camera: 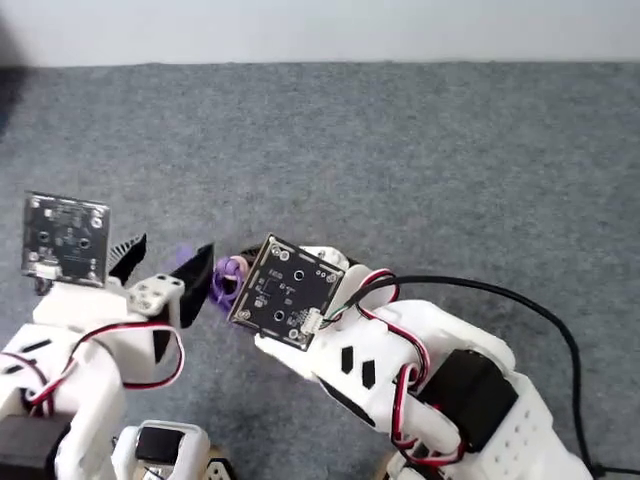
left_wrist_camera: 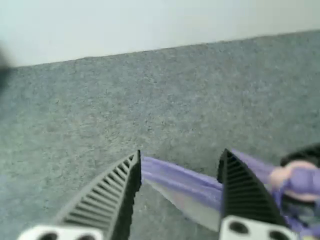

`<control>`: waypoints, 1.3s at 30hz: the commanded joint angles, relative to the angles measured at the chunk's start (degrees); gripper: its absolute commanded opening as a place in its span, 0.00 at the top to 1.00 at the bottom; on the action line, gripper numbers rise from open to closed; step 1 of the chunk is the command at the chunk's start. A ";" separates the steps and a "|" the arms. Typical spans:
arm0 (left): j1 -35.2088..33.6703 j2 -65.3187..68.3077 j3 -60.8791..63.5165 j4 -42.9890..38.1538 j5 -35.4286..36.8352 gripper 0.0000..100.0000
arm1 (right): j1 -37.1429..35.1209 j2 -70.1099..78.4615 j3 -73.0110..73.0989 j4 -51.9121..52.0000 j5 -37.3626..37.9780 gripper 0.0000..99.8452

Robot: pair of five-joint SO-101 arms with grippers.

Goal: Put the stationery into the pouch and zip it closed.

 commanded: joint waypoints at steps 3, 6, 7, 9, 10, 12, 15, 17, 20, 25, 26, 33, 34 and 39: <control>0.35 0.00 -0.40 2.99 -3.25 0.85 | 5.67 3.21 1.05 0.92 4.22 0.99; 0.79 0.00 -1.45 3.60 -2.99 0.87 | 6.90 3.21 1.05 0.92 4.40 0.99; 0.88 0.00 -2.33 4.22 -2.99 0.87 | 6.99 3.21 1.05 0.92 4.40 0.99; 1.67 0.00 -3.74 5.19 -2.90 0.87 | 6.99 3.21 1.05 0.92 4.31 0.99; 2.81 0.00 -4.00 5.63 -2.90 0.87 | 6.99 3.21 1.05 0.84 4.22 0.99; 5.01 0.00 -4.18 6.59 -2.90 0.87 | 6.99 3.47 1.05 0.84 4.04 0.99; 7.47 0.09 -4.09 6.24 -2.90 0.87 | 6.73 3.65 1.14 -0.22 2.37 0.99; 7.56 0.09 -4.18 6.15 -2.90 0.86 | 6.73 3.65 1.14 -0.40 2.55 0.99; 7.21 0.09 -4.26 5.80 -2.90 0.86 | 6.99 3.47 1.23 -0.31 2.55 0.99; -2.29 0.09 -4.35 -1.58 1.05 0.86 | 6.64 3.12 1.05 -0.40 4.40 0.99; -4.22 0.18 -4.35 -4.40 2.73 0.86 | 6.64 3.12 1.05 -0.40 5.19 0.99; -4.31 0.62 0.92 -21.89 7.56 0.86 | 0.75 3.47 1.41 -1.89 6.95 0.99; -3.96 0.62 2.24 -23.74 7.56 0.86 | 0.04 3.65 1.41 -1.89 6.95 0.99; -2.90 0.62 5.41 -26.99 7.38 0.86 | -0.84 3.74 1.41 -1.89 6.95 0.99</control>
